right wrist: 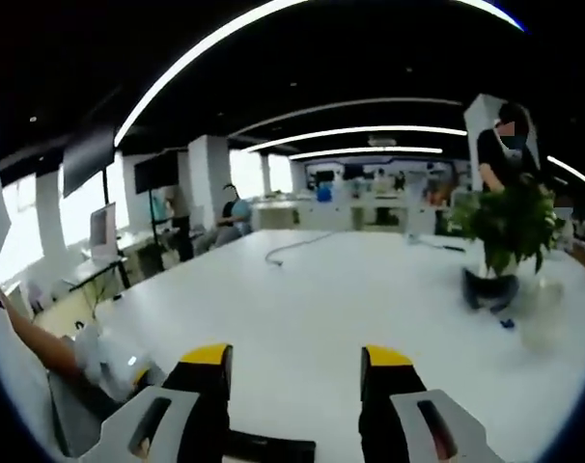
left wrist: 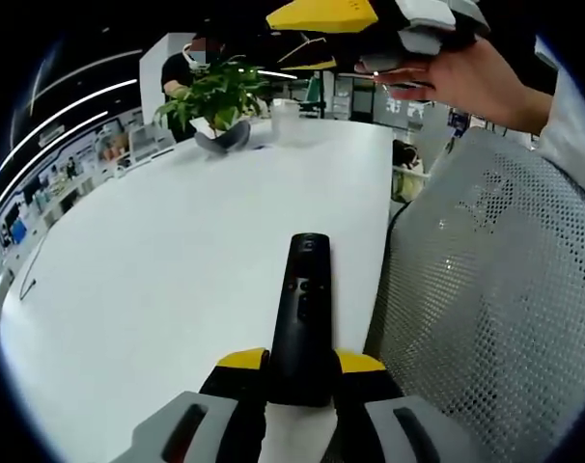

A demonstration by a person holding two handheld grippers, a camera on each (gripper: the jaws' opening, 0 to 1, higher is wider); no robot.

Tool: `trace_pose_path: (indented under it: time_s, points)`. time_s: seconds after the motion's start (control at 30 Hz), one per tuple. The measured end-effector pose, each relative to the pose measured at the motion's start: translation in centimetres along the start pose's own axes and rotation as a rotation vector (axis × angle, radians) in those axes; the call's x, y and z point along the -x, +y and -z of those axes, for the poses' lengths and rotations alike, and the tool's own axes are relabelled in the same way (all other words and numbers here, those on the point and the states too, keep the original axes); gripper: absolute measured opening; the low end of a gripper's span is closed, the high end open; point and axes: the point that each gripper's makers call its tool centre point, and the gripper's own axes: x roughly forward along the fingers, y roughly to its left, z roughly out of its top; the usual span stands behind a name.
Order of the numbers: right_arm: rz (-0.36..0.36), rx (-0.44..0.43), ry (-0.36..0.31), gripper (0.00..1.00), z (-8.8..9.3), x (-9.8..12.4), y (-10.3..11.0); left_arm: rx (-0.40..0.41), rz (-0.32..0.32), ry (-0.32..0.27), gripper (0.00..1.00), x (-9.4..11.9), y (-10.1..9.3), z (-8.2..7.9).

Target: Press the specified remote control buttons in sequence, fully releasing each button before pressing the next.

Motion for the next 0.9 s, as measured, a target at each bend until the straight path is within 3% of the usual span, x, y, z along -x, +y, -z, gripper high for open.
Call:
trace_pose_path:
  time_s: [0.2, 0.37, 0.9]
  points:
    - [0.067, -0.023, -0.085, 0.8, -0.7, 0.8, -1.5, -0.001, 0.0, 0.002, 0.25, 0.0, 0.0, 0.0]
    - [0.12, -0.042, -0.068, 0.96, 0.3, 0.5, -2.5, -0.002, 0.002, -0.002, 0.25, 0.0, -0.1, 0.0]
    - [0.244, 0.03, -0.022, 0.94, 1.5, 0.6, -4.6, -0.005, 0.006, 0.007, 0.25, 0.0, -0.1, 0.0]
